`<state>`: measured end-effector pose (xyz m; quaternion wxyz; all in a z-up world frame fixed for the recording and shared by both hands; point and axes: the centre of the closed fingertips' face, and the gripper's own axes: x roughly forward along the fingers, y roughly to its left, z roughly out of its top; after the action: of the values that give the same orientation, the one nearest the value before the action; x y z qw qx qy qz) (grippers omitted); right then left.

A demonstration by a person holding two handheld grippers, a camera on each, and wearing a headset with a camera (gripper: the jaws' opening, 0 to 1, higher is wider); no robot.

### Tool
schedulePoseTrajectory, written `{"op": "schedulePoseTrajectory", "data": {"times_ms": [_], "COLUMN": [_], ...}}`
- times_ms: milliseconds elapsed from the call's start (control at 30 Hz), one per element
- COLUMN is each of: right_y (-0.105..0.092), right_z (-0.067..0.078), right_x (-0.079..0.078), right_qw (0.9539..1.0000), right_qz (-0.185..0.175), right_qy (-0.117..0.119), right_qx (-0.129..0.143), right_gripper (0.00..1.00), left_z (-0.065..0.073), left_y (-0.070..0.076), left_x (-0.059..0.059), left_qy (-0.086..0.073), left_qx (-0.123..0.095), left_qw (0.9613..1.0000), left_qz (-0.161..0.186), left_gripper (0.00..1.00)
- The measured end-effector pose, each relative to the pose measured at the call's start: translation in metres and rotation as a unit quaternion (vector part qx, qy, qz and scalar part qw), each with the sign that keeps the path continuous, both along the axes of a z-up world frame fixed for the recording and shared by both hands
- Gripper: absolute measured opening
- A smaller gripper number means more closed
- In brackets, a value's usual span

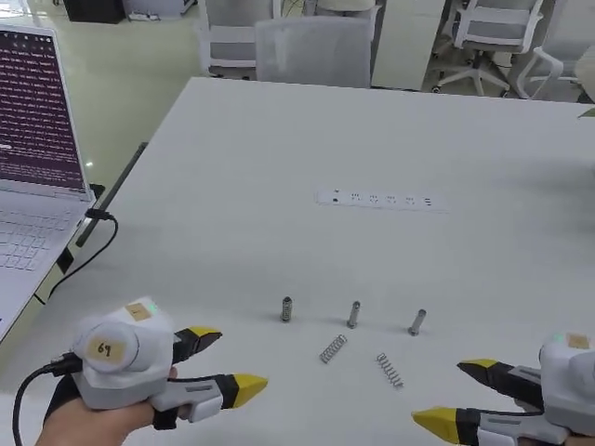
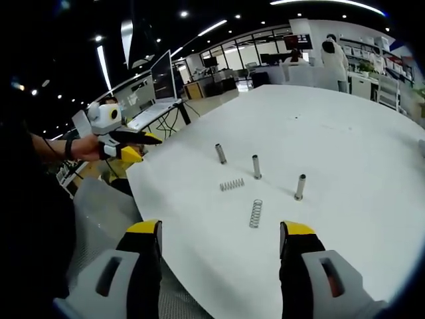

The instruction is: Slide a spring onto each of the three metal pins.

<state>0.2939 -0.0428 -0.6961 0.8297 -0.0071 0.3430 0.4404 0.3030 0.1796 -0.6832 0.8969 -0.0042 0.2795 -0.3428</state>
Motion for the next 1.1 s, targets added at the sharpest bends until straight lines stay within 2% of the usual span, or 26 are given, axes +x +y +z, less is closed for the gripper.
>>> {"op": "schedulePoseTrajectory", "data": {"times_ms": [300, 600, 1100], "right_y": [-0.003, -0.005, -0.012], "right_z": [0.0, 0.002, 0.005], "right_x": [-0.001, -0.001, -0.002], "right_qw": [1.0, 1.0, 0.9999], "right_qz": [-0.003, -0.006, -0.011], "right_qy": [0.0, -0.001, -0.008], "right_qx": [-0.002, -0.001, -0.003], "right_gripper": [0.72, 0.73, 0.74], "left_z": [-0.006, -0.003, -0.023], "left_y": [-0.017, -0.032, -0.059], "left_x": [0.008, 0.021, 0.042], "left_qy": [0.002, -0.001, 0.015], "left_qx": [0.0, 0.001, 0.017], "left_qw": [0.9998, 0.9994, 0.9981], "left_qz": [-0.018, -0.034, -0.058], "left_gripper": [0.52, 0.51, 0.49]}}
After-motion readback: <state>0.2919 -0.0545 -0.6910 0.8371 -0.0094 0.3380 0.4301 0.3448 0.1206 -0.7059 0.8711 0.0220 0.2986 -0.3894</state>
